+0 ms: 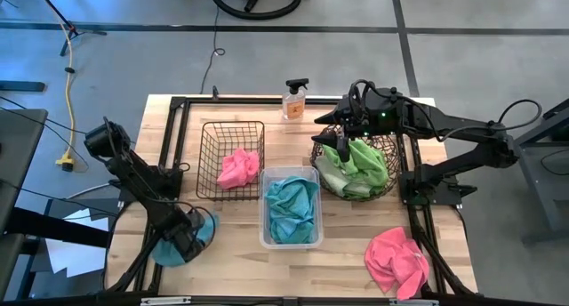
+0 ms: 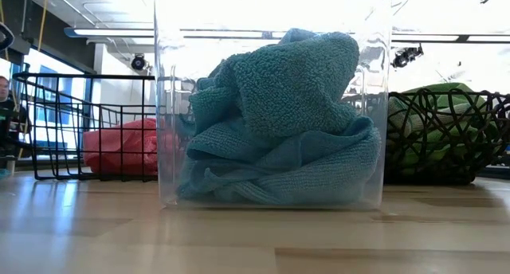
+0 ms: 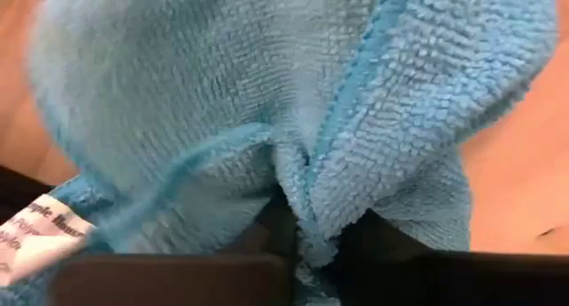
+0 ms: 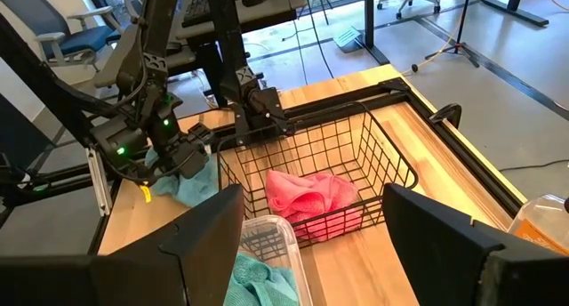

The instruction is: Sort microfiber towel by color & place in baskets

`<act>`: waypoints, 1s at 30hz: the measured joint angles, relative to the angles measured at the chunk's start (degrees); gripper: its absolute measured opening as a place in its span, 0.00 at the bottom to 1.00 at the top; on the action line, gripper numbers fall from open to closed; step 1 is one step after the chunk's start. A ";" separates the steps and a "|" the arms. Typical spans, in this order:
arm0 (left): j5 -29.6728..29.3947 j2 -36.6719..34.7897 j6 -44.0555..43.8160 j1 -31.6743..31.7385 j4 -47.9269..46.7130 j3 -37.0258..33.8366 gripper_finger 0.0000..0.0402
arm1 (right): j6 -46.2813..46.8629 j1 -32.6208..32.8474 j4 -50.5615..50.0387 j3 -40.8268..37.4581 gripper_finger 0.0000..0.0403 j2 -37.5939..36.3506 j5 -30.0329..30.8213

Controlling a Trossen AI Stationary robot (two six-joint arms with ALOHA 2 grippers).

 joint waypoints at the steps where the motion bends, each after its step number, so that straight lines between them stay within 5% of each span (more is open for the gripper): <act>1: -0.22 0.02 -0.02 0.00 0.25 -0.04 0.05 | 0.00 0.00 0.00 0.00 0.66 0.00 0.00; 10: -4.18 -2.35 3.83 0.14 4.35 1.69 0.01 | 0.02 0.00 0.00 0.00 0.66 0.00 -0.02; 19: -5.59 -18.57 6.62 0.53 5.04 10.39 0.00 | -0.26 0.00 0.00 0.00 0.66 0.02 0.54; 25: -13.99 -26.40 10.36 6.06 4.65 15.38 0.00 | -0.42 0.00 0.02 0.00 0.66 0.02 0.94; 30: -19.94 -27.43 22.09 14.55 4.63 20.40 0.00 | -0.24 0.00 0.02 0.00 0.66 0.02 0.94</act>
